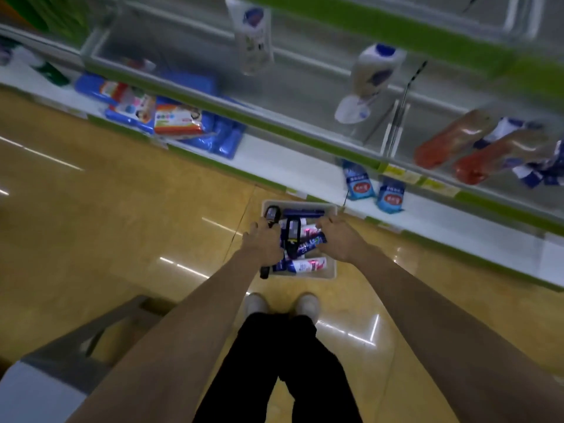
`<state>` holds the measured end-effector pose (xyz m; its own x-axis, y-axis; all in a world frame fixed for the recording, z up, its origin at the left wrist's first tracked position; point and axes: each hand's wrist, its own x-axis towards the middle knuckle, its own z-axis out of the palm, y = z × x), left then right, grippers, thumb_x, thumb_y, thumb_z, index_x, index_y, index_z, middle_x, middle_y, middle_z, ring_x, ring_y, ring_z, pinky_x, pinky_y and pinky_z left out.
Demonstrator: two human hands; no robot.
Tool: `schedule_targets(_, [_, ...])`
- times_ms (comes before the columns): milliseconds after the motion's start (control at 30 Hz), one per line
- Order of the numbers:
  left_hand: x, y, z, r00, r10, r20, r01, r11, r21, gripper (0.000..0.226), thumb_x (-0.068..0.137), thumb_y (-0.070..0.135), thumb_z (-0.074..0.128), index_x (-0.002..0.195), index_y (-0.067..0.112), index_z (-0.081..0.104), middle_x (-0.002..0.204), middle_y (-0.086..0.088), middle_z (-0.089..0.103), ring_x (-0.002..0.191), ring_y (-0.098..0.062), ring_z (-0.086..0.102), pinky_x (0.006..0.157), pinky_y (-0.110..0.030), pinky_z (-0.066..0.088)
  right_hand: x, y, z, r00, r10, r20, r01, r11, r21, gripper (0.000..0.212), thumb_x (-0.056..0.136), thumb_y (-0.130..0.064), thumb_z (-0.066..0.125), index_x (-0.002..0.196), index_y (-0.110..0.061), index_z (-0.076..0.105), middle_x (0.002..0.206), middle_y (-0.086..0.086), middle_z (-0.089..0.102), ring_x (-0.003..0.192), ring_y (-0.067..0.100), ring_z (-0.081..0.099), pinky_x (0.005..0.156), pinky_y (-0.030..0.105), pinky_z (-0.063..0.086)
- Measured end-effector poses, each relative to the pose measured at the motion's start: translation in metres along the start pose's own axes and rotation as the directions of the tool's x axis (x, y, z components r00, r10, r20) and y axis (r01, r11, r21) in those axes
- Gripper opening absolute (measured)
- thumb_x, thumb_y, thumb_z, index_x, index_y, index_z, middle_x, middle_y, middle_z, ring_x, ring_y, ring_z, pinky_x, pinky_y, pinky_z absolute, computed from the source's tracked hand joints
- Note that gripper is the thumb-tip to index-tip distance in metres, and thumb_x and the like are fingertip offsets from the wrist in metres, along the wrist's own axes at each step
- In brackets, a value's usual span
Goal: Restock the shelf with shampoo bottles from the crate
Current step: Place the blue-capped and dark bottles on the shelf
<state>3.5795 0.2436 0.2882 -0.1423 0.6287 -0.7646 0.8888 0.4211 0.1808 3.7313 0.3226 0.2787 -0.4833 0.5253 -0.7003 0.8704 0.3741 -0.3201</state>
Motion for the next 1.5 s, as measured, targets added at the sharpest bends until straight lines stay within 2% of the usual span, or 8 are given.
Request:
schedule_targets(333, [0.174,-0.033,0.140,0.995,0.066,0.071,-0.065,0.998,-0.019,0.045,0.092,0.021,0.052,0.133,0.008,0.038,0.132,-0.018,0.034,0.119,-0.033,0.041,0.099,-0.039,0.042,0.156,0.083,0.158,0.998,0.059,0.009,-0.059,0.995,0.086,0.054,0.088,-0.021,0.061,0.136,-0.009,0.040,0.136,0.013,0.042,0.124,0.029,0.043,0.102,0.036,0.040])
schedule_targets(500, [0.280,-0.035,0.197,0.987,0.159,0.032,-0.162,0.969,0.186,0.059,0.088,0.015,0.057,0.141,0.014,0.030,0.143,-0.018,0.025,0.128,-0.034,0.033,0.101,-0.041,0.041,0.250,0.125,0.227,0.998,0.068,-0.003,-0.068,0.998,0.009,0.053,0.084,-0.006,0.063,0.134,-0.008,0.045,0.136,0.012,0.046,0.123,0.026,0.045,0.103,0.033,0.040])
schedule_targets(700, [0.365,-0.024,0.232,0.932,0.355,0.073,-0.309,0.674,0.671,0.070,0.094,0.019,0.053,0.150,0.035,0.014,0.157,-0.018,-0.007,0.144,-0.038,0.002,0.113,-0.049,0.023,0.322,0.157,0.283,0.999,0.034,0.021,-0.030,0.987,-0.159,0.063,0.086,-0.012,0.063,0.143,-0.012,0.035,0.146,0.011,0.037,0.134,0.027,0.034,0.109,0.040,0.036])
schedule_targets(867, [0.395,-0.033,0.250,0.906,0.403,0.125,-0.325,0.477,0.817,0.070,0.094,0.025,0.053,0.150,0.035,0.011,0.158,-0.013,-0.004,0.145,-0.037,-0.001,0.114,-0.054,0.015,0.334,0.164,0.310,0.997,0.027,0.070,0.000,0.933,-0.360,0.072,0.089,-0.024,0.059,0.150,-0.023,0.021,0.158,0.007,0.012,0.147,0.030,0.004,0.113,0.062,0.009])
schedule_targets(1000, [0.395,-0.033,0.254,0.858,0.479,0.185,-0.404,0.409,0.818,0.069,0.092,0.018,0.052,0.150,0.021,0.014,0.158,-0.010,0.012,0.148,-0.030,-0.003,0.119,-0.053,0.001,0.328,0.157,0.316,0.999,0.022,0.035,-0.004,0.904,-0.428,0.074,0.092,-0.024,0.055,0.151,-0.017,0.012,0.159,0.010,0.008,0.147,0.032,0.000,0.116,0.055,0.007])
schedule_targets(1200, [0.374,-0.035,0.233,0.877,0.462,0.134,-0.429,0.624,0.653,0.077,0.083,0.022,0.065,0.146,0.016,0.020,0.152,-0.012,0.029,0.144,-0.029,0.022,0.120,-0.050,0.002,0.317,0.155,0.296,0.995,0.091,0.048,-0.075,0.963,-0.260,0.043,0.094,-0.025,0.050,0.134,-0.012,0.042,0.132,0.014,0.052,0.119,0.029,0.050,0.102,0.040,0.041])
schedule_targets(1367, [0.319,-0.028,0.192,0.927,0.366,-0.083,-0.333,0.904,0.269,0.074,0.077,0.035,0.068,0.137,0.015,0.030,0.135,-0.011,0.046,0.128,-0.031,0.041,0.117,-0.050,0.016,0.262,0.136,0.249,0.994,0.108,0.017,-0.104,0.980,-0.170,0.036,0.094,-0.014,0.049,0.129,-0.009,0.042,0.125,0.015,0.056,0.112,0.031,0.055,0.095,0.041,0.047])
schedule_targets(1500, [0.249,-0.024,0.155,0.976,0.122,-0.178,-0.135,0.989,-0.064,0.066,0.076,0.034,0.067,0.130,0.014,0.034,0.123,-0.014,0.053,0.118,-0.035,0.048,0.100,-0.046,0.040,0.198,0.113,0.194,0.980,0.198,-0.006,-0.197,0.976,0.096,0.047,0.093,-0.021,0.050,0.135,-0.019,0.030,0.121,0.016,0.056,0.109,0.033,0.055,0.089,0.040,0.043])
